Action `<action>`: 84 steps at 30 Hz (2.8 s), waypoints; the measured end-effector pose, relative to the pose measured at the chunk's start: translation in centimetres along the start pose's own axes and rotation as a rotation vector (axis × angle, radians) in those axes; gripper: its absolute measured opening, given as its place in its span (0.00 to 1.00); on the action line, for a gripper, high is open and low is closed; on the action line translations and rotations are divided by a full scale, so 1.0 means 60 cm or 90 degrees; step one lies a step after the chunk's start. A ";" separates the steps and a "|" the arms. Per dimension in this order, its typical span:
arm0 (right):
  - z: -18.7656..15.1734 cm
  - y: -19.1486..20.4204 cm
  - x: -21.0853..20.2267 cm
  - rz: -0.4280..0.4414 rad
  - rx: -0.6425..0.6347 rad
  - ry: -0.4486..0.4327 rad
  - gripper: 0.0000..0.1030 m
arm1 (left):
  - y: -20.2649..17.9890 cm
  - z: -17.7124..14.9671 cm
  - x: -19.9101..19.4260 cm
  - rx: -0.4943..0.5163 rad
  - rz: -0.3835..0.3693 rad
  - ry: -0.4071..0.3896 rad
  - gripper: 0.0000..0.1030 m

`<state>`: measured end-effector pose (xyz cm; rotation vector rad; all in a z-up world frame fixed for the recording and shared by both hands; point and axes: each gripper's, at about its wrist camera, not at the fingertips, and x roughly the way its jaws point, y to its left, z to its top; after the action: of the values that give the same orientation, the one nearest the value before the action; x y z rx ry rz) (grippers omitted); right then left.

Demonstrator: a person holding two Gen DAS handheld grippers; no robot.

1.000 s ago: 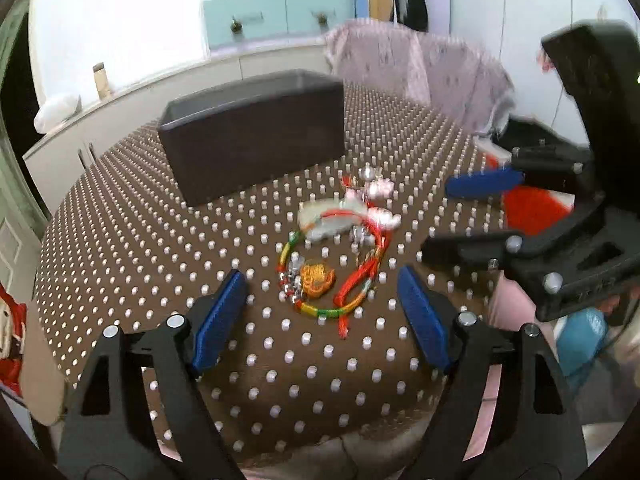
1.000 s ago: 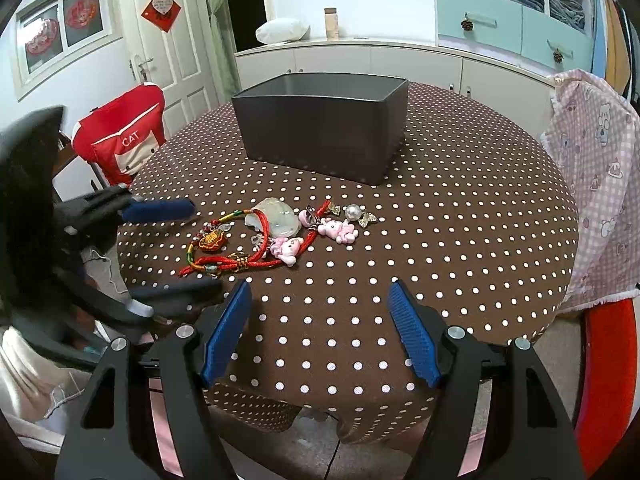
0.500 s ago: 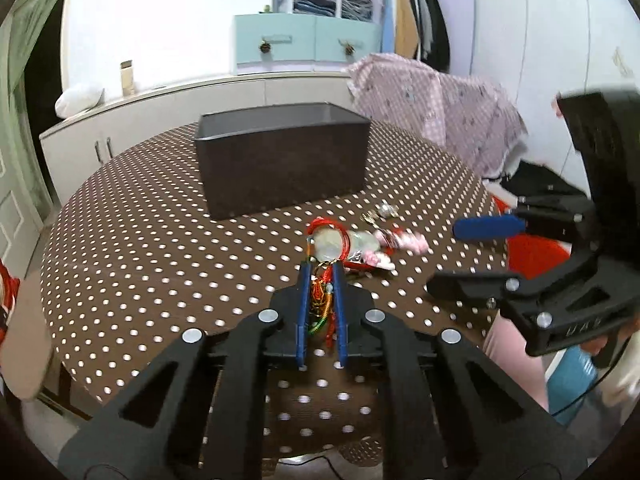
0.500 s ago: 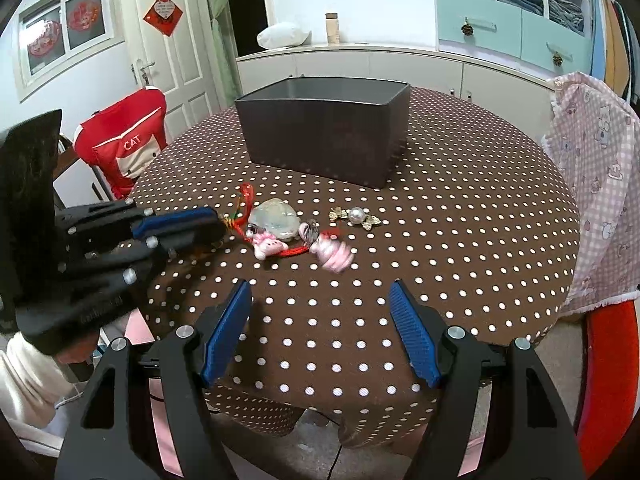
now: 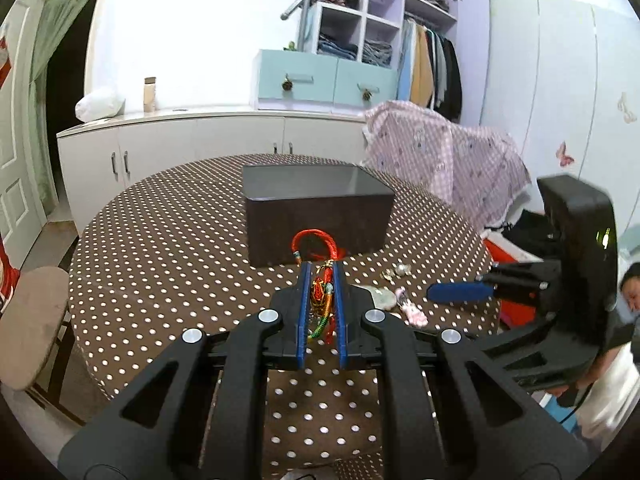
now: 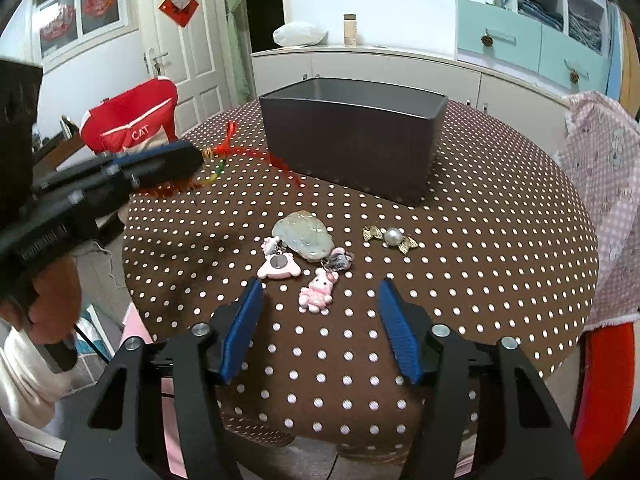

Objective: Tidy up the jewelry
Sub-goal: 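Lift the rainbow cord with the left gripper while the right grasps the pink bunny charm, then carry the cord and bunny charm into the gray box and open both grippers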

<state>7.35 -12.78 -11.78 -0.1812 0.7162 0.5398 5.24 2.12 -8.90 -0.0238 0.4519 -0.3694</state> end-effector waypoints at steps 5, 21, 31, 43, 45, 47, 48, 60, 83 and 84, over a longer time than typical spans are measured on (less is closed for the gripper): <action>0.001 0.008 0.008 -0.011 -0.032 -0.011 0.30 | 0.018 -0.016 0.013 -0.018 0.011 0.025 0.11; 0.013 -0.008 -0.002 -0.003 -0.002 -0.008 0.12 | 0.034 -0.020 0.034 -0.036 0.000 0.043 0.11; 0.035 -0.018 -0.025 -0.013 0.008 -0.035 0.12 | 0.032 0.010 0.023 -0.035 -0.009 0.015 0.11; 0.097 -0.039 -0.054 -0.021 0.022 -0.087 0.12 | 0.021 0.071 0.022 -0.019 -0.029 -0.033 0.11; 0.110 -0.044 -0.055 -0.020 0.027 -0.095 0.12 | 0.020 0.085 0.026 -0.018 -0.031 -0.040 0.11; 0.120 -0.050 -0.051 -0.018 0.034 -0.096 0.12 | 0.019 0.095 0.032 -0.017 -0.031 -0.044 0.11; 0.124 -0.053 -0.051 -0.017 0.037 -0.097 0.12 | 0.020 0.101 0.036 -0.017 -0.031 -0.045 0.11; 0.177 -0.086 0.005 0.003 0.053 -0.084 0.12 | 0.039 0.128 0.106 -0.046 -0.081 -0.032 0.11; 0.180 -0.105 0.016 -0.029 0.057 -0.063 0.59 | 0.024 0.132 0.097 0.026 0.017 -0.059 0.61; 0.179 -0.103 0.013 -0.032 0.056 -0.065 0.61 | 0.025 0.132 0.096 0.027 0.019 -0.058 0.61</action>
<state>17.27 -14.11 -4.45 -0.0893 0.6333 0.4649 13.98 0.99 -4.38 0.0071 0.3543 -0.3463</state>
